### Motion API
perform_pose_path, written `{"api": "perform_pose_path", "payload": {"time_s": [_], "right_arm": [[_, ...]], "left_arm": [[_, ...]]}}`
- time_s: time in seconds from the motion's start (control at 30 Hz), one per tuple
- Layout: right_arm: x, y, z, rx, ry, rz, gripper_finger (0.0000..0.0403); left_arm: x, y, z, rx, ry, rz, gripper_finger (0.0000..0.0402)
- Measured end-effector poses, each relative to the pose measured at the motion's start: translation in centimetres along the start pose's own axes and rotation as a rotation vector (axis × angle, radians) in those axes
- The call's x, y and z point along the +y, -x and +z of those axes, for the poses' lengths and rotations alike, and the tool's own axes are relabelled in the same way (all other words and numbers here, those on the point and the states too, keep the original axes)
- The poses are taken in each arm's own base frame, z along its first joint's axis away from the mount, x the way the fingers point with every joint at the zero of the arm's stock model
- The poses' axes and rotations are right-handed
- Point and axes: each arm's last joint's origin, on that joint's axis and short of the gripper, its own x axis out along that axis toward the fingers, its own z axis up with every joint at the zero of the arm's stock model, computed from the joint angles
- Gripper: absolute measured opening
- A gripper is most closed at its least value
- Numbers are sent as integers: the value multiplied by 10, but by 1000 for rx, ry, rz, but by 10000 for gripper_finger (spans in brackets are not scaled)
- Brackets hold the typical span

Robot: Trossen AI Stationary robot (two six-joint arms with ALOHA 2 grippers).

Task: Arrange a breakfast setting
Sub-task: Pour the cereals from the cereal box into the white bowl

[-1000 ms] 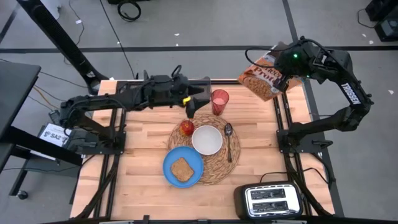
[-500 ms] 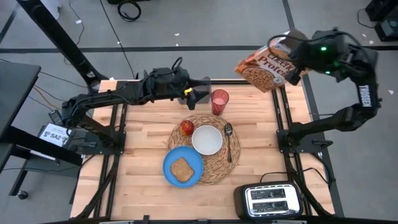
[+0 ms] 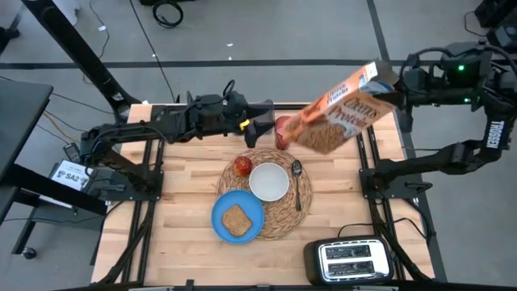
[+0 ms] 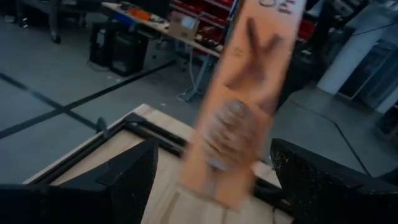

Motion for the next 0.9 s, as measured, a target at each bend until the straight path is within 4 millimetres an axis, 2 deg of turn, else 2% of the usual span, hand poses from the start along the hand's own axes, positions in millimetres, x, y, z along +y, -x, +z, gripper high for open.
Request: {"api": "perform_pose_path", "payload": {"time_s": [0.2, 0.33, 0.5, 0.7, 0.9], "right_arm": [[4, -9, 2, -51, -10, 188, 0], [4, -22, 0, -7, -15, 230, 0], [4, -40, -3, 52, -23, 272, 0], [6, -55, -2, 84, -11, 307, 0], [6, -65, 1, 102, -1, 332, 0]], "left_arm": [[-18, -8, -14, 19, -32, -53, 318], [-28, -13, -23, 31, -104, -108, 318], [-38, -12, -23, 11, -196, -190, 318], [-33, -17, -26, 29, -90, -144, 318], [-32, -22, -33, 39, -126, -134, 310]]}}
